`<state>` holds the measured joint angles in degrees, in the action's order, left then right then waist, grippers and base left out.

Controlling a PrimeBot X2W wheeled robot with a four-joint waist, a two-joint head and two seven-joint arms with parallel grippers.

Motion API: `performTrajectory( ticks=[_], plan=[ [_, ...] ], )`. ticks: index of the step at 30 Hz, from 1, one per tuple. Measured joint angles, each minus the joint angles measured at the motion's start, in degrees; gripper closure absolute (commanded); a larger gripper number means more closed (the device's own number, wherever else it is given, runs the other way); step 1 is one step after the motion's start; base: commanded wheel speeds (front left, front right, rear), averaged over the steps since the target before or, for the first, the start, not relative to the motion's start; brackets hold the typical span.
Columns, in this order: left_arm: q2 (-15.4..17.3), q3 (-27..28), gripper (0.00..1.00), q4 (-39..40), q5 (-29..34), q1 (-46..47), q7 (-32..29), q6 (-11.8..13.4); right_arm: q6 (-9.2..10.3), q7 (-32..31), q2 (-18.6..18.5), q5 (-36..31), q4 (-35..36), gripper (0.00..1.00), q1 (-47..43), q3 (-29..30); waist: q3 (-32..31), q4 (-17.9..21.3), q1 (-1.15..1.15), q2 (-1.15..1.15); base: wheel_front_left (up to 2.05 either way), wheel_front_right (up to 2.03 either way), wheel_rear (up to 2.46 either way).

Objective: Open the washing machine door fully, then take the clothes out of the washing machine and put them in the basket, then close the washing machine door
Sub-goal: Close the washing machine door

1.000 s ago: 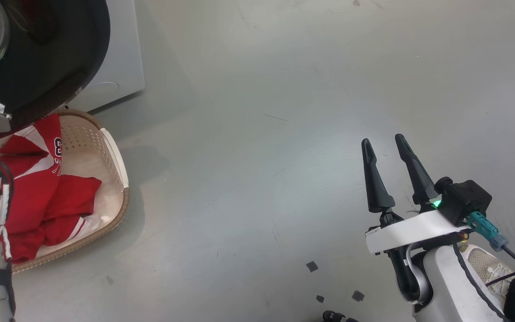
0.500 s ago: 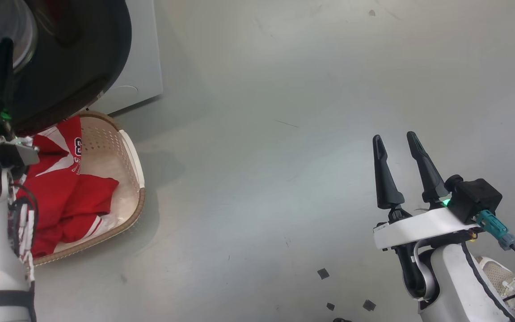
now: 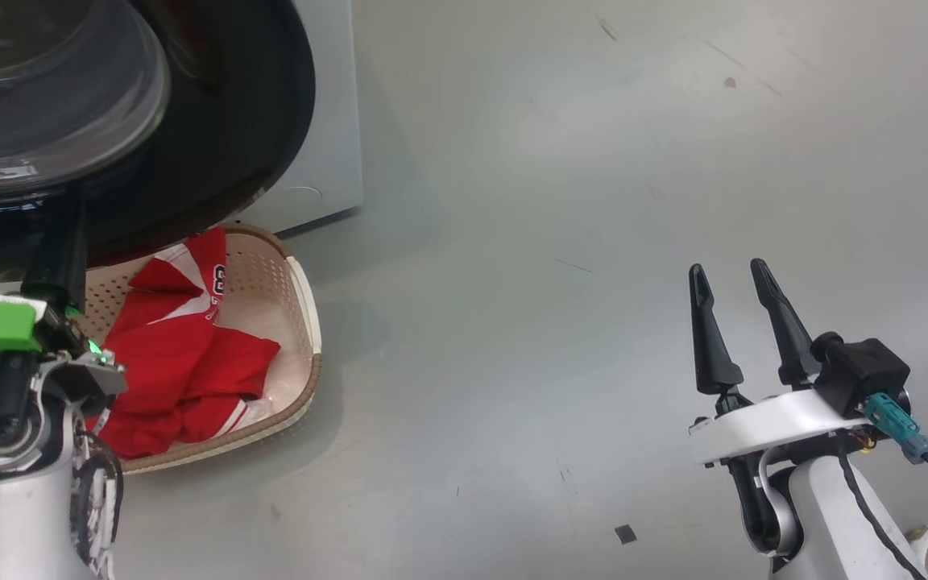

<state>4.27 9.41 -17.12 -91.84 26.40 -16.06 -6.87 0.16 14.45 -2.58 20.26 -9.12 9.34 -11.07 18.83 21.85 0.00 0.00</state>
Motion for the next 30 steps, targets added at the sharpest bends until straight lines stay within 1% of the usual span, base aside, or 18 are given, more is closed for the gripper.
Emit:
performTrajectory(
  ticks=[9,10,12,13,14,15,16,21,25,26,28,30],
  plan=[
    [-1.27,-1.27,1.0,5.52,-0.13,-7.93,0.35,0.0,-0.02,0.0,-1.25,-1.26,-0.65,0.0,-2.49,0.58,-3.44,-4.68,0.0,0.0,0.0,0.0,0.0],
    [-1.3,-1.32,0.87,6.13,-0.11,-8.6,0.53,0.0,-0.02,0.0,-1.27,-1.27,-0.69,0.0,-2.7,0.58,-3.78,-5.22,0.0,0.0,0.0,0.0,0.0],
    [-1.37,-1.65,0.56,7.24,0.09,-9.85,0.99,0.0,-0.03,0.0,-1.4,-1.35,-0.93,0.0,-3.04,0.59,-4.48,-6.3,0.0,0.0,0.0,0.0,0.0],
    [-1.41,-1.9,0.21,7.75,0.09,-10.47,1.01,0.0,-0.03,0.0,-1.51,-1.48,-1.05,0.0,-3.15,0.59,-4.83,-6.81,0.0,0.0,0.0,0.0,0.0],
    [-1.53,-1.94,0.04,8.24,0.13,-11.14,1.24,0.0,-0.03,0.0,-1.59,-1.79,-1.13,0.0,-3.32,0.63,-5.2,-7.32,0.0,0.0,0.0,0.0,0.0],
    [-1.57,-2.0,0.04,8.6,0.36,-11.83,1.75,0.0,-0.03,0.0,-1.68,-1.83,-1.21,0.0,-3.56,0.63,-5.56,-7.81,0.0,0.0,0.0,0.0,0.0],
    [-1.58,-2.12,0.0,9.01,0.93,-12.58,2.13,0.0,-0.04,0.0,-1.75,-1.83,-1.32,0.0,-3.84,0.64,-5.94,-8.29,0.0,0.0,0.0,0.0,0.0],
    [-1.65,-2.18,0.0,10.99,1.92,-15.61,4.57,0.0,-0.07,0.0,-2.05,-2.33,-1.51,0.0,-4.24,0.65,-7.84,-10.4,0.0,0.0,0.0,0.0,0.0],
    [-1.67,-2.93,0.0,13.57,5.47,-17.61,6.88,0.0,-0.05,0.0,-2.27,-2.34,-1.66,0.0,-5.05,0.87,-9.42,-11.8,0.0,0.0,0.0,0.0,0.0],
    [-1.61,-3.34,0.0,14.25,7.09,-18.09,7.71,0.0,-0.05,0.0,-2.37,-2.35,-1.81,0.0,-5.41,0.89,-9.81,-12.12,0.0,0.0,0.0,0.0,0.0],
    [-1.05,-4.95,0.0,15.44,12.83,-19.46,8.79,0.0,-0.02,0.0,-2.53,-2.36,-1.86,0.0,-6.11,1.05,-10.52,-12.77,0.0,0.0,0.0,0.0,0.0],
    [-0.54,-6.28,0.0,16.71,16.75,-20.82,10.57,0.0,-0.01,0.0,-2.66,-2.44,-1.86,0.0,-6.55,1.22,-11.1,-13.44,0.0,0.0,0.0,0.0,0.0]
  ],
)
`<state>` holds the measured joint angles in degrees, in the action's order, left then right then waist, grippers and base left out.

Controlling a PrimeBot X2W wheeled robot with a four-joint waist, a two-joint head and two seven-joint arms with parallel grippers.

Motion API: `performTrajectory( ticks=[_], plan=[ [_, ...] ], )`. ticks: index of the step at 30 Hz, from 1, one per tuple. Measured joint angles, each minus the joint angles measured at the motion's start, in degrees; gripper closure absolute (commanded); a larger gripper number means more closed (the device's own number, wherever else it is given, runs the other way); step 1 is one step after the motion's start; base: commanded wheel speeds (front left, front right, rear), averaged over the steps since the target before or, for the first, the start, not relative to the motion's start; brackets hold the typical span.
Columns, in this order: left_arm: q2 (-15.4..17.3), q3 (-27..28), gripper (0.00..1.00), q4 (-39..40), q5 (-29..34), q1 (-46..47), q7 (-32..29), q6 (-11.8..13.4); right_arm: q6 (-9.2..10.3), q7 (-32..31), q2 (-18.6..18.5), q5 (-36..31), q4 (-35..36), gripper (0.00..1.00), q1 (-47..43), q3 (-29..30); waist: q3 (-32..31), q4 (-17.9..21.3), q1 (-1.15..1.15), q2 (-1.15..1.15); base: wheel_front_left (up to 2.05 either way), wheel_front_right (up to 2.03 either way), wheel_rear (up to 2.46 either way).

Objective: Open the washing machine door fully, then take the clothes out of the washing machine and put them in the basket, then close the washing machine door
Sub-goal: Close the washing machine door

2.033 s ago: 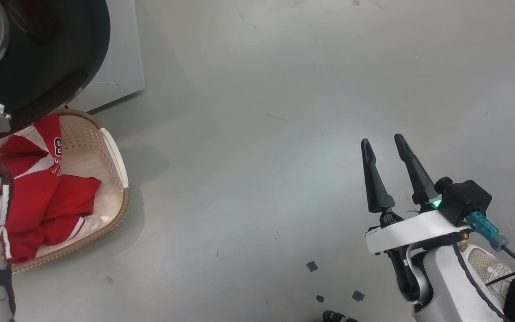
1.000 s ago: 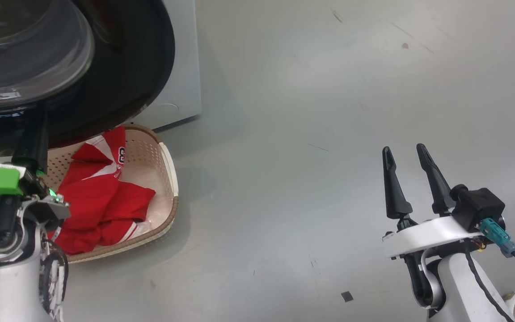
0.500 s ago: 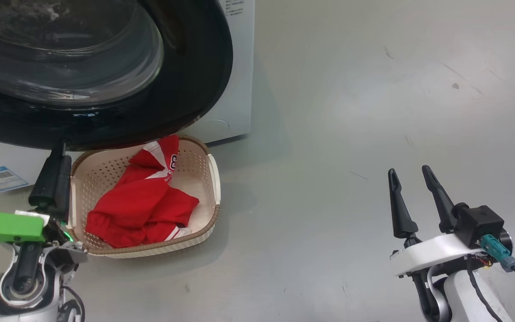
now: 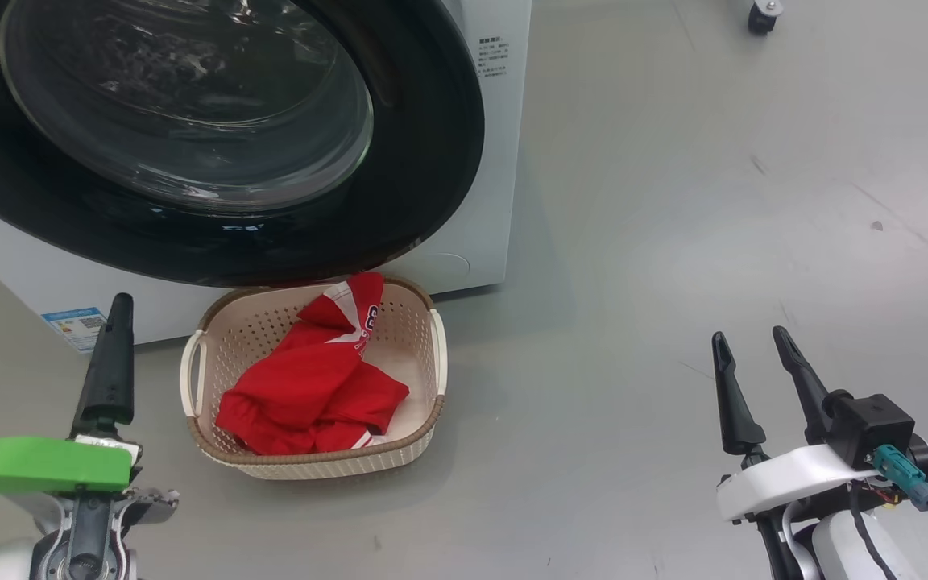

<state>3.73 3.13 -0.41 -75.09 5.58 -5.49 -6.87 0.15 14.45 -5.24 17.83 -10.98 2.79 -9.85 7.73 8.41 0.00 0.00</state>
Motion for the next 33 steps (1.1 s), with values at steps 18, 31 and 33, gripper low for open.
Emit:
performTrajectory(
  ticks=[18,31,33],
  plan=[
    [9.66,-6.23,0.0,3.31,39.9,-8.69,16.92,2.6,0.53,0.0,-0.64,-0.44,0.24,0.0,-2.26,0.51,-3.44,-3.35,0.0,0.0,0.0,0.0,0.0],
    [8.13,-11.04,0.0,0.97,50.29,-13.04,18.17,10.51,0.6,0.0,-1.08,-0.54,0.35,0.0,-4.1,0.64,-4.97,-3.6,0.0,0.0,0.0,0.0,0.0],
    [7.54,-11.26,0.0,0.91,50.57,-13.14,18.17,10.89,0.73,0.0,-1.11,-0.59,0.34,0.0,-4.48,0.65,-5.1,-3.61,0.0,0.0,0.0,0.0,0.0]
  ],
)
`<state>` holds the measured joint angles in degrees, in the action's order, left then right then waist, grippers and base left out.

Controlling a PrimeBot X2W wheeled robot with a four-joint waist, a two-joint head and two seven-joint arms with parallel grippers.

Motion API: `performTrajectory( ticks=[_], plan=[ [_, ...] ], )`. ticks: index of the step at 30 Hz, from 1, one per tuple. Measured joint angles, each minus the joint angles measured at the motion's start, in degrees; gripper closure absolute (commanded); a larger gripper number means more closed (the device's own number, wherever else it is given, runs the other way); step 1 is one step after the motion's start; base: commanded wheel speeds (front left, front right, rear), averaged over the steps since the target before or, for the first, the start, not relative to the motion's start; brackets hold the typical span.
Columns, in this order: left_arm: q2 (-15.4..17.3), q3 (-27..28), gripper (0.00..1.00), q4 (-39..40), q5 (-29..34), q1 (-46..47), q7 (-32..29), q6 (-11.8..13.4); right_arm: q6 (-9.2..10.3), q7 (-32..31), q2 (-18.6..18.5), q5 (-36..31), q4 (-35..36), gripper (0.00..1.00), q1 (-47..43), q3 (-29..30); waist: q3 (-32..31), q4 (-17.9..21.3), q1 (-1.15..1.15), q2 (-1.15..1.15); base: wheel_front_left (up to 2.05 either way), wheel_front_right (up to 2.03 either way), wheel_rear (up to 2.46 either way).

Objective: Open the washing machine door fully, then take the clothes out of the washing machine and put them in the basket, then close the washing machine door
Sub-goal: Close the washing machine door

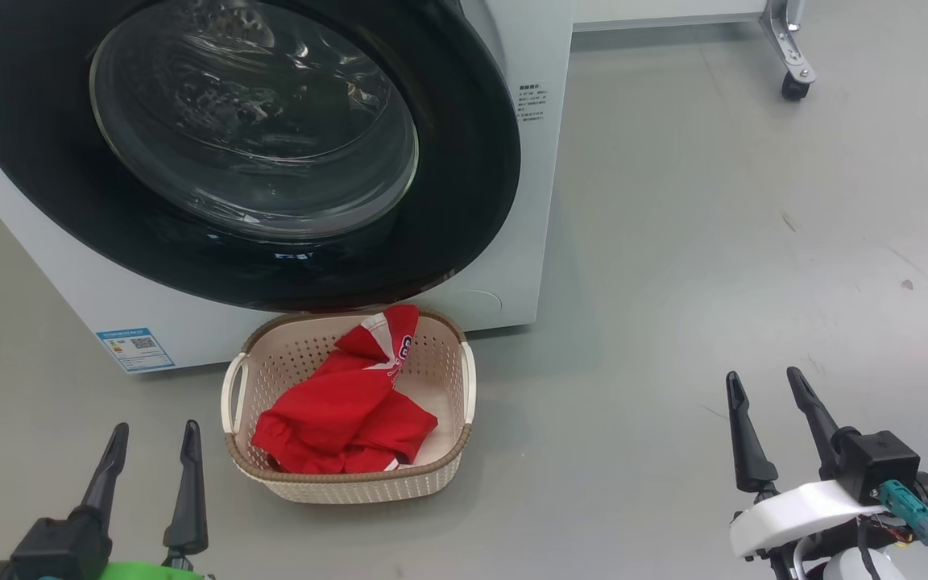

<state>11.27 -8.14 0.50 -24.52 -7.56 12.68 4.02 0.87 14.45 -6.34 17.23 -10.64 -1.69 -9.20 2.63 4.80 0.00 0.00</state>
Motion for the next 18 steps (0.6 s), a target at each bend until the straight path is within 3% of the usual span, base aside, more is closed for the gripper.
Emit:
performTrajectory(
  ticks=[18],
  plan=[
    [-3.13,-0.55,0.0,-0.89,1.16,-0.74,0.49,1.33,0.8,-0.01,-0.25,-0.09,0.36,0.0,-1.09,0.0,-0.76,-0.24,0.0,0.0,0.0,0.0,0.0]
  ],
)
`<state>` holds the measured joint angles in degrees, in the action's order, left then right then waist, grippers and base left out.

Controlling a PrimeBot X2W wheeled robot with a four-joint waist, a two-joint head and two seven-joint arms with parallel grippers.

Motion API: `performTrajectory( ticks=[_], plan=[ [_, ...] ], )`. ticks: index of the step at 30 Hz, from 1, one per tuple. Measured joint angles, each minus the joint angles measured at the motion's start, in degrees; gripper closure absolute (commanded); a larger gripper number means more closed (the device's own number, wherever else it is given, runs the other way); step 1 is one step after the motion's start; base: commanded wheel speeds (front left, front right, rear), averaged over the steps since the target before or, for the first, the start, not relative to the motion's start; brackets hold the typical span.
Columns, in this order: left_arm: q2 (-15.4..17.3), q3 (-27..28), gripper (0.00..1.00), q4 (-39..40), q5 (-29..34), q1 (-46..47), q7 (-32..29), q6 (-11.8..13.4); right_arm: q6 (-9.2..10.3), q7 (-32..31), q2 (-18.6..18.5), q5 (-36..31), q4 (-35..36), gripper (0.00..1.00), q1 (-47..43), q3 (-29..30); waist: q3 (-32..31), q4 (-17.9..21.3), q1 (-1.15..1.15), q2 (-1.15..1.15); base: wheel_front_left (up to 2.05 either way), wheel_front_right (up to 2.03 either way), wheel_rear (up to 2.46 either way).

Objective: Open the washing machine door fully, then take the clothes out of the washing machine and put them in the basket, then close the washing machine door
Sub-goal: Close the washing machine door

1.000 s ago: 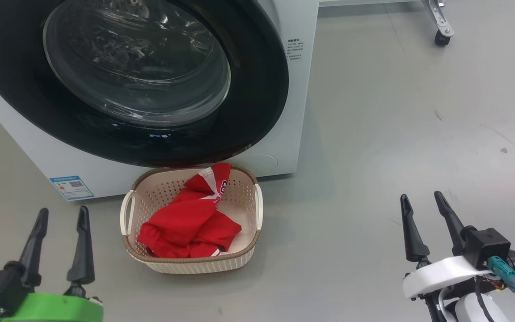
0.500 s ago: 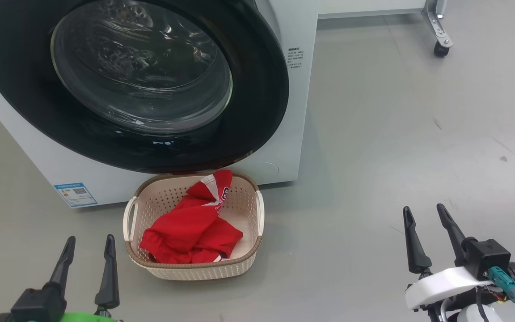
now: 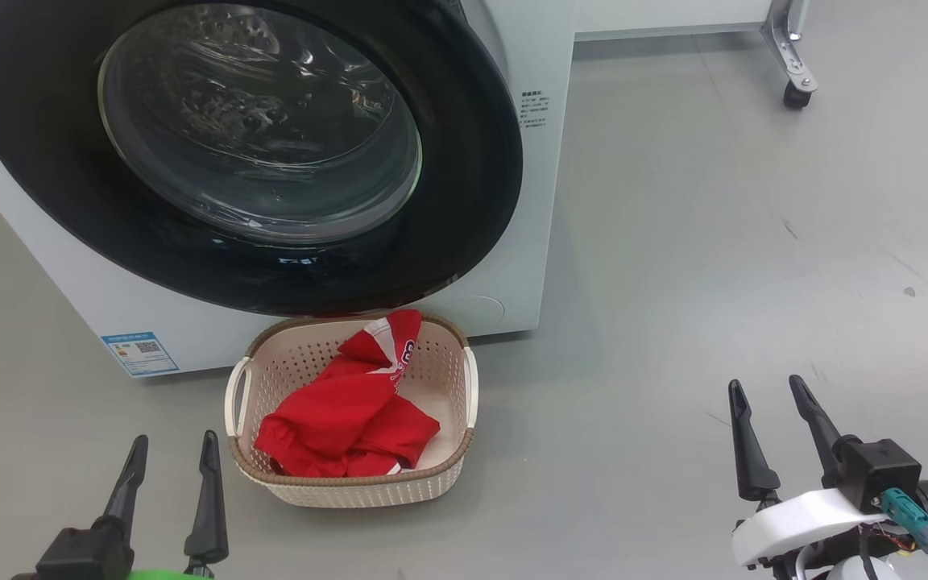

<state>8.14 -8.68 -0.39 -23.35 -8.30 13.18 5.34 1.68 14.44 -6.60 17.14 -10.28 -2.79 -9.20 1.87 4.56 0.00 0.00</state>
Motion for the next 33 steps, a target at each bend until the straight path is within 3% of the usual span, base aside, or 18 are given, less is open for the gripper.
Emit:
performTrajectory(
  ticks=[11,12,13,14,33],
  plan=[
    [-0.19,-0.24,0.0,-0.36,0.44,0.0,0.0,0.42,0.0,-0.02,-0.11,-0.1,0.33,0.02,-0.08,-0.21,0.14,-0.29,0.0,0.0,0.0,0.0,0.0],
    [-0.21,-0.27,0.0,-0.44,0.45,0.0,0.0,0.42,0.0,-0.03,-0.2,-0.1,0.33,0.62,-0.08,-0.23,0.11,-0.3,0.0,0.0,0.0,0.0,0.0],
    [-0.22,-0.32,0.0,-0.47,0.52,0.0,0.0,0.42,0.0,-0.03,-0.25,-0.1,0.33,0.76,-0.08,-0.21,0.08,-0.3,0.0,0.0,0.0,0.0,0.0],
    [-0.22,-0.37,0.0,-0.51,0.7,0.0,0.0,0.42,0.01,-0.09,-0.26,-0.1,0.33,1.0,-0.09,-0.21,0.05,-0.31,0.0,0.0,0.0,0.0,0.0],
    [-0.32,-1.34,0.0,-0.38,2.48,0.06,-0.09,0.6,0.01,-1.14,-0.73,-0.05,0.59,1.0,-0.3,0.16,0.12,-1.07,0.0,0.0,0.0,0.0,0.0]
  ],
)
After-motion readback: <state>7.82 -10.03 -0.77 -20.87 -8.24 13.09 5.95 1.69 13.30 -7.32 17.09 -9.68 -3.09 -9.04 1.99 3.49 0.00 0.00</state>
